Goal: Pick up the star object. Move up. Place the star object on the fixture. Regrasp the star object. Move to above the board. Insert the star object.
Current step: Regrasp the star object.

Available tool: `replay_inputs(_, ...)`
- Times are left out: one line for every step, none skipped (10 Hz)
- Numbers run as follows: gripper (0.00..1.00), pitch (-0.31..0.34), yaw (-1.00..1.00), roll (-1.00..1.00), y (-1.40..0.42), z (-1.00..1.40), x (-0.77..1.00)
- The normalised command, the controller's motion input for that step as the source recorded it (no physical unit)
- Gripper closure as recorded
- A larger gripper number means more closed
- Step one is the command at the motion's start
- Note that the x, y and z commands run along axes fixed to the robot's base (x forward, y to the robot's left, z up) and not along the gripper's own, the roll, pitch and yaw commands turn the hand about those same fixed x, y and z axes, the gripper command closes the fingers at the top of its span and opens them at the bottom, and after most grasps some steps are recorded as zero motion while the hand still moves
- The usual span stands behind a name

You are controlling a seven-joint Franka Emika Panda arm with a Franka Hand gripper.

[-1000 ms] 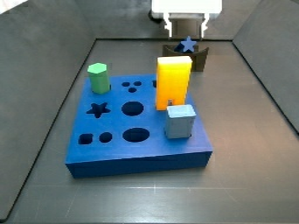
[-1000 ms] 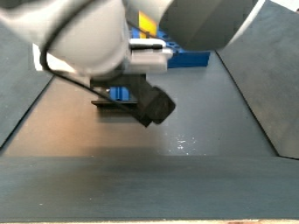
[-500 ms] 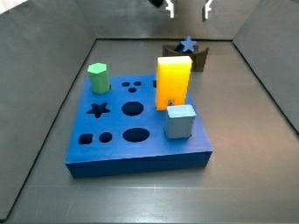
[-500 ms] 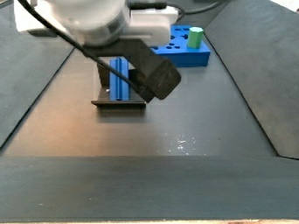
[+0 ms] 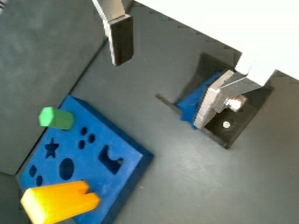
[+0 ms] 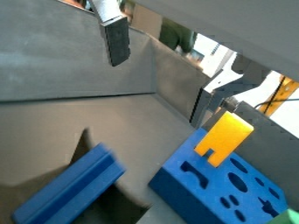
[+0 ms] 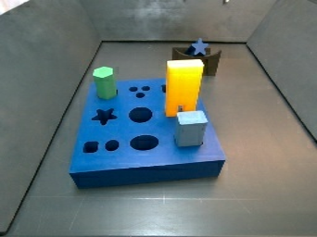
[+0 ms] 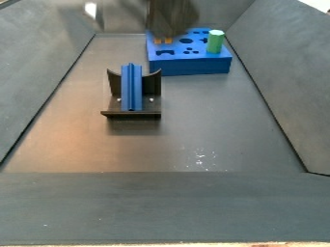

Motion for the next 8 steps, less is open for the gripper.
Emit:
replay_inputs(0.0, 0.038, 0.02, 1.0, -0.53, 0.16, -0.06)
replay_inputs(0.0, 0.035, 0.02, 1.0, -0.35, -0.01, -0.03)
replay_inputs(0.0, 0.033, 0.02, 1.0, -0.14, -0.02, -0.02)
replay_inputs(0.0, 0.031, 0.02, 1.0, 0.01, 0.02, -0.03)
replay_inputs(0.0, 0.027, 0.02, 1.0, 0.01, 0.01, -0.03)
replay_inputs(0.0, 0.022, 0.02, 1.0, -0.01, 0.0, -0.03)
replay_inputs(0.0, 0.015, 0.02, 1.0, -0.02, 0.01, -0.04)
replay_inputs(0.0, 0.01, 0.02, 1.0, -0.02, 0.01, -0.04)
